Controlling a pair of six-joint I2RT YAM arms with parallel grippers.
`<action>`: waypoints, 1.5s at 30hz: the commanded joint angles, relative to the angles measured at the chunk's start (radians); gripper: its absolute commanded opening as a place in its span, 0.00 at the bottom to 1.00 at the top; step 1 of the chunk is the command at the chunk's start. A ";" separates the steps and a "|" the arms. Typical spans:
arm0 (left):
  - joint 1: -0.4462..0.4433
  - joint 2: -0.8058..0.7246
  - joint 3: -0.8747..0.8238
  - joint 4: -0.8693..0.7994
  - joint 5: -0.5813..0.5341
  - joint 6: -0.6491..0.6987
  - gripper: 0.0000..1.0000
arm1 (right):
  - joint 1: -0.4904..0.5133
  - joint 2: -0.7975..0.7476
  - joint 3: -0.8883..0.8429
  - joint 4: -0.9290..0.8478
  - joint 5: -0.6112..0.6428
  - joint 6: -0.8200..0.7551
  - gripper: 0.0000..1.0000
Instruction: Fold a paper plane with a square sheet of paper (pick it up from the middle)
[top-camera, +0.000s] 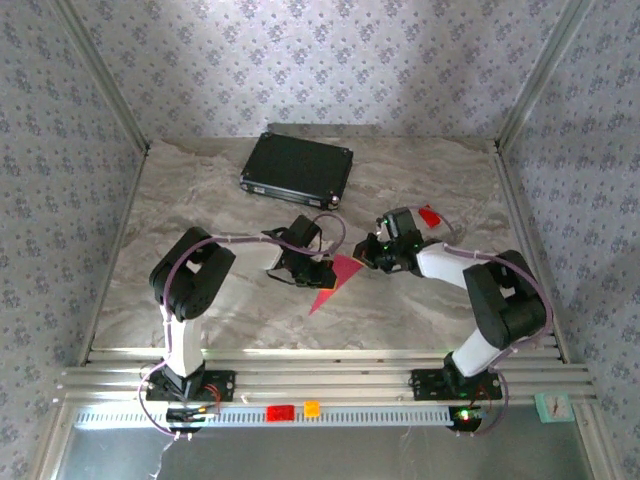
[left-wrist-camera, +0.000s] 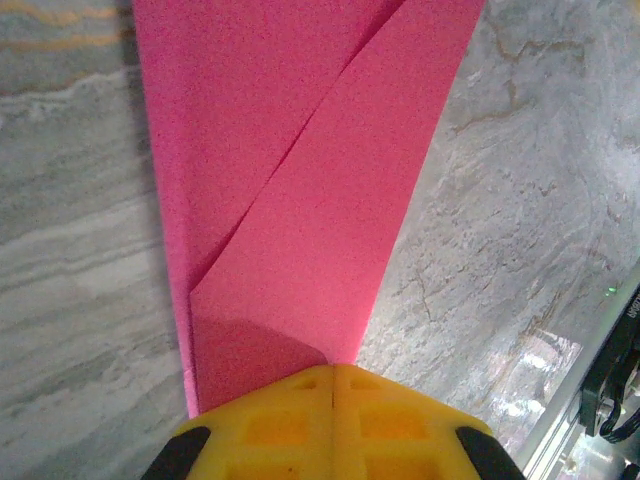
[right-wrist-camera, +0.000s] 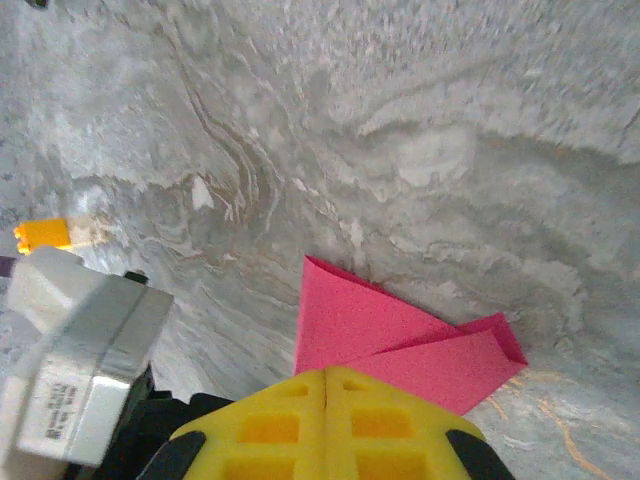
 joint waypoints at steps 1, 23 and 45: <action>-0.006 0.035 -0.041 -0.051 -0.028 -0.011 0.00 | 0.000 0.011 -0.035 0.031 -0.014 0.018 0.04; -0.005 0.013 -0.047 -0.068 -0.048 -0.045 0.00 | -0.177 0.101 -0.030 0.035 -0.162 -0.080 0.07; 0.177 -0.149 0.012 -0.022 0.062 -0.082 0.25 | 0.013 -0.206 -0.139 -0.097 0.022 0.036 0.26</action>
